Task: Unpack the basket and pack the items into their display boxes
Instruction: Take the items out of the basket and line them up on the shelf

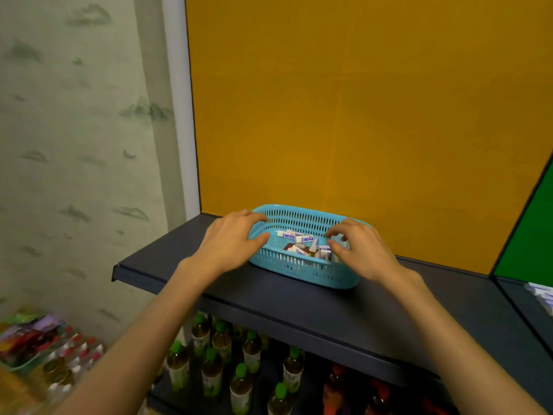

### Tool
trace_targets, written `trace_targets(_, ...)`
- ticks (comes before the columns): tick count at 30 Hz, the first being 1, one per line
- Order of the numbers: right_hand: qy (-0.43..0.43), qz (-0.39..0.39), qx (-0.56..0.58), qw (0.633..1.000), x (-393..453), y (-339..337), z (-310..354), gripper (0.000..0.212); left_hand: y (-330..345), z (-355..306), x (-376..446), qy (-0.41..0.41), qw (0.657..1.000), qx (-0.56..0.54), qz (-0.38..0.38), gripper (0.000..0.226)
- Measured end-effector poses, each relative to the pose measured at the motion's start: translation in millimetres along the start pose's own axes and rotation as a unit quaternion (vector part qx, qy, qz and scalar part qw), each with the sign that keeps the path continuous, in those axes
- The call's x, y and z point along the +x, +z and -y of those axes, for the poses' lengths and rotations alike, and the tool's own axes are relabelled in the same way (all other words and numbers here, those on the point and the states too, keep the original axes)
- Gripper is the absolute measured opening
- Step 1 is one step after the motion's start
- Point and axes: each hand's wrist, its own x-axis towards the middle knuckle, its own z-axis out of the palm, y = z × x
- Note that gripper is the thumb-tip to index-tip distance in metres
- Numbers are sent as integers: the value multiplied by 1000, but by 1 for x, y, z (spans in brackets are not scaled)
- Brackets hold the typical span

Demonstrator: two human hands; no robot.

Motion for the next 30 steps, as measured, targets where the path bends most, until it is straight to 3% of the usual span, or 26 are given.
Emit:
trace_targets(13, 32, 24, -5, 999, 88, 42, -31, 27, 64, 37, 134, 78, 997, -1, 15, 46)
trace_targets(24, 49, 90, -63, 993, 138, 74, -32, 25, 126, 57, 208, 227, 963, 86, 116, 41)
trace_targets(30, 41, 145, -87, 985, 151, 91, -27, 29, 145, 64, 217, 243, 949, 81, 184, 29)
